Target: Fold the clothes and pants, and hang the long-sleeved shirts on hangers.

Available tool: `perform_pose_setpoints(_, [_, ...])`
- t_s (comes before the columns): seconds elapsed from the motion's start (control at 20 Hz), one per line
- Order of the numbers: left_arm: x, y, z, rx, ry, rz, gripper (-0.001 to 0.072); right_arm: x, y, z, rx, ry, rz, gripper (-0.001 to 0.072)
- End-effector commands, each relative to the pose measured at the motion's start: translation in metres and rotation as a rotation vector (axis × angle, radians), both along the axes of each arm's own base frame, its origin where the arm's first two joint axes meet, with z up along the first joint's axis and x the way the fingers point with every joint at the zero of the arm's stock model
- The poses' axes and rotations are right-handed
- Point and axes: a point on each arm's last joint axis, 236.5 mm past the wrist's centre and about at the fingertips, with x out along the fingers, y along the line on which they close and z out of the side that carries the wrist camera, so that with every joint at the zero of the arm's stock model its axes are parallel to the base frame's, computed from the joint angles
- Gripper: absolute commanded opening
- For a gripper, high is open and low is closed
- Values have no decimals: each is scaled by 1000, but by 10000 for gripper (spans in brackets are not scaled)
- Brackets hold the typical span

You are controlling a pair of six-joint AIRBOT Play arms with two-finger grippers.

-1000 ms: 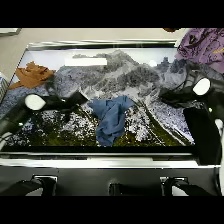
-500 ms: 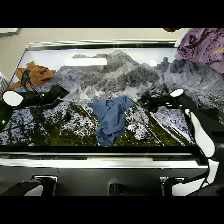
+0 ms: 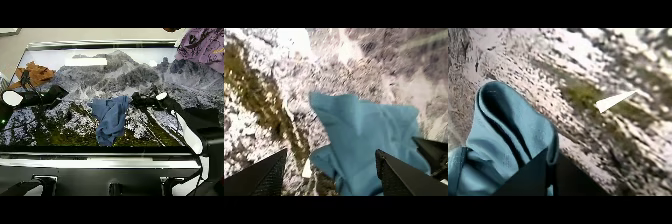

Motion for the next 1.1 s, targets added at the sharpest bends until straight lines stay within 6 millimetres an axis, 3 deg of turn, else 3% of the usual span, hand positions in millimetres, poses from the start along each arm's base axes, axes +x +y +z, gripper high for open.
perform_pose_setpoints(0.0, [-5,-13,-30,-14,84,-49,614,11,-10,18,-31,-61,-15,26])
perform_pose_setpoints(0.2, [4,-60,-87,-80,144,-147,612,0,-24,38,-115,-94,67,26])
perform_pose_setpoints(0.35, [14,-84,-125,-145,175,-131,598,-10,-28,43,-153,-78,103,27])
perform_pose_setpoints(0.55, [35,-106,-139,-234,127,-105,598,-15,-27,43,-151,-64,119,27])
perform_pose_setpoints(0.95, [78,-120,-152,-240,93,-104,594,-18,-26,41,-149,-52,129,27])
perform_pose_setpoints(1.0, [80,-123,-155,-242,97,-109,578,-18,-26,41,-150,-52,130,27])
perform_pose_setpoints(1.05, [81,-126,-159,-244,105,-117,429,-18,-26,42,-150,-53,129,27])
